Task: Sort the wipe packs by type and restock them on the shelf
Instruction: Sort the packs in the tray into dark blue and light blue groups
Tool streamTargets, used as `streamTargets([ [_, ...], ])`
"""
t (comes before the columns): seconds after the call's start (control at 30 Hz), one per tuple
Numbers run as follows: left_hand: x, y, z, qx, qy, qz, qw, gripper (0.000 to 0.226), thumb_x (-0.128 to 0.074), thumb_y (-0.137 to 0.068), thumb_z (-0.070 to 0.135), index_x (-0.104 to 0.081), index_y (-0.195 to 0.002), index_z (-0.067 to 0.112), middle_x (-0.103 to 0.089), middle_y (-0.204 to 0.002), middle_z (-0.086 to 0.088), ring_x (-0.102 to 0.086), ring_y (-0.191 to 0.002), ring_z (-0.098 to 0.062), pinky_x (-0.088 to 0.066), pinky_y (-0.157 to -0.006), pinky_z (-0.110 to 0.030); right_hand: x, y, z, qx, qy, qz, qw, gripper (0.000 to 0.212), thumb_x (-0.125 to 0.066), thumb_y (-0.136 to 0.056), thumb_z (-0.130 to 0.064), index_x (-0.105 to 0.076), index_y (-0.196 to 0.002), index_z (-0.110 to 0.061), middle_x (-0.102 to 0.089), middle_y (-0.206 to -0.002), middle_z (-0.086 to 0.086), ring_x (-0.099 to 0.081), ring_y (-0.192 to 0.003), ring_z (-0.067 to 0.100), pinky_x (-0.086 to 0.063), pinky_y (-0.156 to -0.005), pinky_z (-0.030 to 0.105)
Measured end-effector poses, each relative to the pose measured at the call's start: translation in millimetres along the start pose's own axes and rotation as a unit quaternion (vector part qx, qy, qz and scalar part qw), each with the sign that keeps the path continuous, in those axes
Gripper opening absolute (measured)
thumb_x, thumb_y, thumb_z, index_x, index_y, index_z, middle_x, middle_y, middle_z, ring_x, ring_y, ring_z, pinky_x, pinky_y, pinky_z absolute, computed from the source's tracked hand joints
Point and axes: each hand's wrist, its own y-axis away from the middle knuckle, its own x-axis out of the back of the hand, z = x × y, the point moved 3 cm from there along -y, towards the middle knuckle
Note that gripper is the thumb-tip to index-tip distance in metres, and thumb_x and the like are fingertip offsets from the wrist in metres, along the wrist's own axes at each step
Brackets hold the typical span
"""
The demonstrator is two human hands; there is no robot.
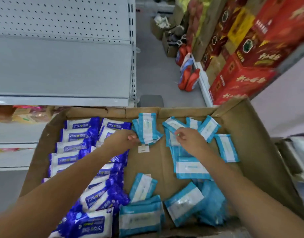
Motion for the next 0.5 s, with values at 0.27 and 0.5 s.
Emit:
streamTargets([
  [0.27,-34.7,-85.5,36.7,0.153,-0.092,0.082,0.98,0.067,-0.047,-0.092,0.067,-0.056,-0.132,0.015,-0.056,-0.133,-0.017,-0.054,-0.122,-0.039,-0.047,-0.095,-0.047,47.5,-78.5,112.3,-0.002,0.182,-0.039,0.983,0.075,-0.057,-0.086,-0.005,-0.031,-0.153,-0.026,-0.023,-0.161,0.009,-0.025,-0.147,0.033,-0.026,-0.119,0.046],
  [0.5,-72.0,-105.6,67.9,0.08,-0.143,0.019,0.986,0.07,-0.054,-0.094,0.057,-0.03,-0.154,0.028,-0.032,-0.156,-0.011,-0.03,-0.14,-0.04,-0.026,-0.116,-0.05,34.9,-63.0,141.2,-0.014,0.265,-0.168,0.949,0.067,-0.048,-0.1,-0.028,-0.014,-0.157,-0.037,-0.015,-0.163,0.006,-0.014,-0.148,0.035,-0.03,-0.115,0.047],
])
